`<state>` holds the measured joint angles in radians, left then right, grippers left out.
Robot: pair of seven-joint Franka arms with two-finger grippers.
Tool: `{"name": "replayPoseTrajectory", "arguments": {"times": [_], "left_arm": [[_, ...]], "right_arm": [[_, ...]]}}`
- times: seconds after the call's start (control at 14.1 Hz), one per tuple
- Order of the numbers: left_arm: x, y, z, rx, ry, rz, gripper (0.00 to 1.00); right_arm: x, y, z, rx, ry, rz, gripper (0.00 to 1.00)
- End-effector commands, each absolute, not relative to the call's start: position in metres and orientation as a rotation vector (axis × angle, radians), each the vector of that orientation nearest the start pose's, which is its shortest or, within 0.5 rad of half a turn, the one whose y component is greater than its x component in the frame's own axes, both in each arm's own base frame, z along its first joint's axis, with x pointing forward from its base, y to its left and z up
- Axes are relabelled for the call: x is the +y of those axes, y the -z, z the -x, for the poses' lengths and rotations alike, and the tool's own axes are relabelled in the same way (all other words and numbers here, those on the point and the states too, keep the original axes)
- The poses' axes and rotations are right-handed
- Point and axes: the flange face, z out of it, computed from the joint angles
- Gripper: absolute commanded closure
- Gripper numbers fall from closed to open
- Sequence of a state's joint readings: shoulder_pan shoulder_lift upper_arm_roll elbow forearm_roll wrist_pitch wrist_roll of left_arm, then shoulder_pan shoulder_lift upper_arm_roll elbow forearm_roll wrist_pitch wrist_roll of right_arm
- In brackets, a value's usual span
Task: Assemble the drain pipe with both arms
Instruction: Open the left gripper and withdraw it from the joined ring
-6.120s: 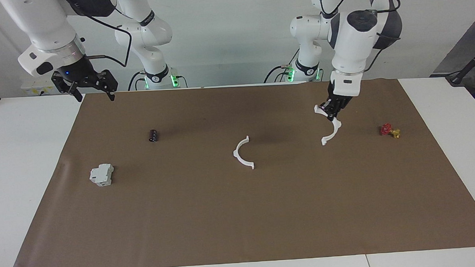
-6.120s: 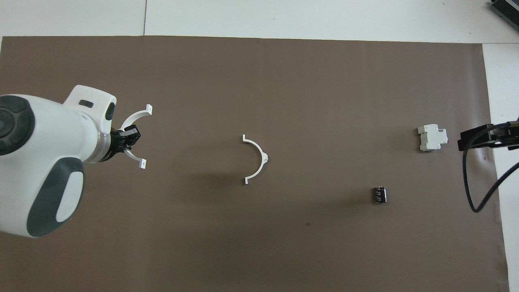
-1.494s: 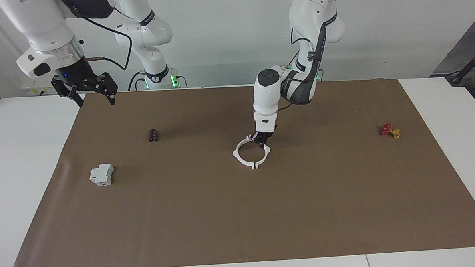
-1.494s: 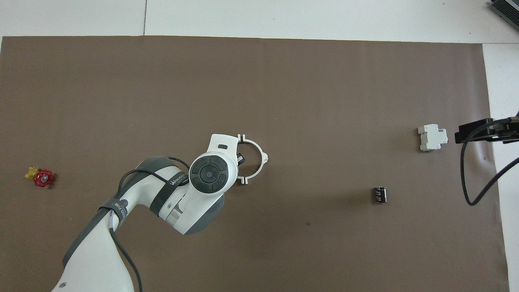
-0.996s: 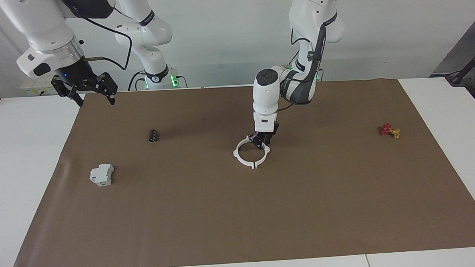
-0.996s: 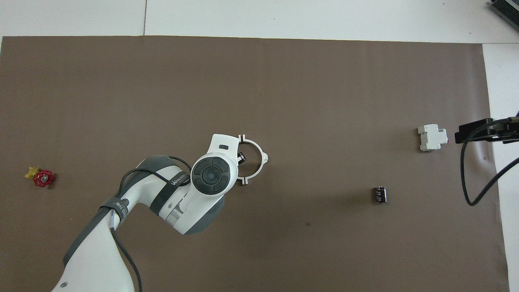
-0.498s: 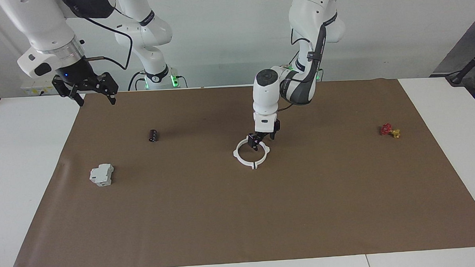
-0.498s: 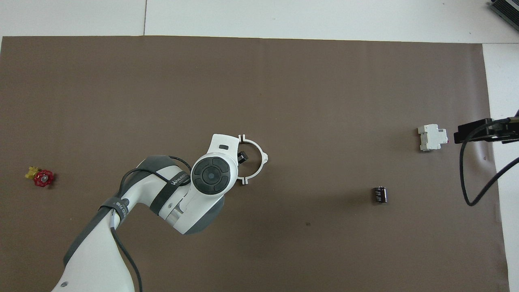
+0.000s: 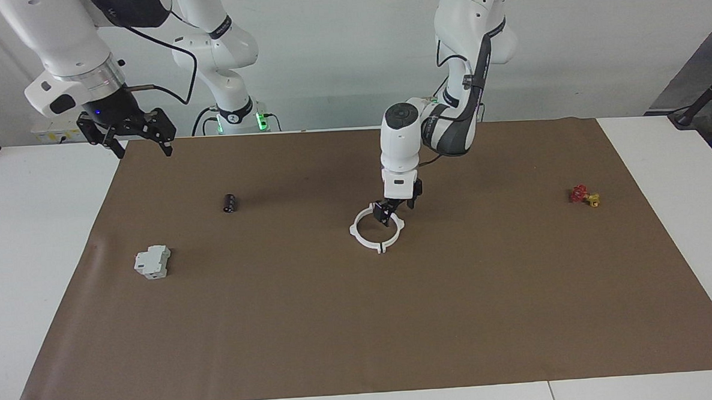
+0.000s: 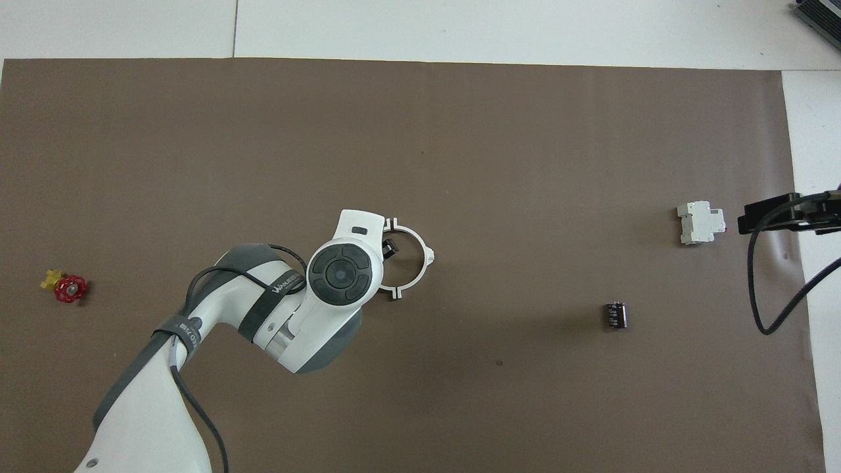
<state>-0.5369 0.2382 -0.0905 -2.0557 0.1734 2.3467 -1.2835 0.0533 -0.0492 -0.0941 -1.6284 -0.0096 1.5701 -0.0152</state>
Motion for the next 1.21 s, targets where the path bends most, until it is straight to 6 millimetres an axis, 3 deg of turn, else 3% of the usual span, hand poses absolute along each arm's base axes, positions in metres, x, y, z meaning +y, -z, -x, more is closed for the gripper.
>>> {"name": "replayPoseTrajectory", "arguments": {"times": [0.0, 0.21, 0.5, 0.71, 0.85, 0.93, 1.0, 1.14], "left_arm": [[-0.306, -0.398, -0.499, -0.76, 0.199, 2.961, 0.0], [-0.246, -0.465, -0.519, -0.594, 0.089, 2.988, 0.0], [-0.144, -0.521, -0.534, -0.363, 0.013, 3.037, 0.0], [-0.049, -0.547, -0.534, -0.273, -0.014, 3.086, 0.0], [-0.002, -0.555, -0.53, -0.157, -0.042, 3.097, 0.0], [0.015, -0.556, -0.528, -0.15, -0.051, 3.099, 0.0], [0.02, -0.561, -0.526, -0.157, -0.038, 3.098, 0.0], [0.011, -0.562, -0.525, -0.138, -0.02, 3.099, 0.0]], "right_arm": [[-0.027, -0.627, -0.531, 0.041, -0.022, 3.139, 0.0], [-0.029, -0.626, -0.531, 0.043, -0.029, 3.142, 0.0], [-0.023, -0.629, -0.527, 0.115, -0.089, 3.14, 0.0], [-0.014, -0.631, -0.527, 0.187, -0.097, 3.133, 0.0], [-0.015, -0.63, -0.527, 0.188, -0.099, 3.135, 0.0], [-0.014, -0.63, -0.527, 0.185, -0.099, 3.137, 0.0], [-0.014, -0.63, -0.527, 0.186, -0.099, 3.138, 0.0], [-0.014, -0.63, -0.526, 0.186, -0.101, 3.138, 0.0]]}}
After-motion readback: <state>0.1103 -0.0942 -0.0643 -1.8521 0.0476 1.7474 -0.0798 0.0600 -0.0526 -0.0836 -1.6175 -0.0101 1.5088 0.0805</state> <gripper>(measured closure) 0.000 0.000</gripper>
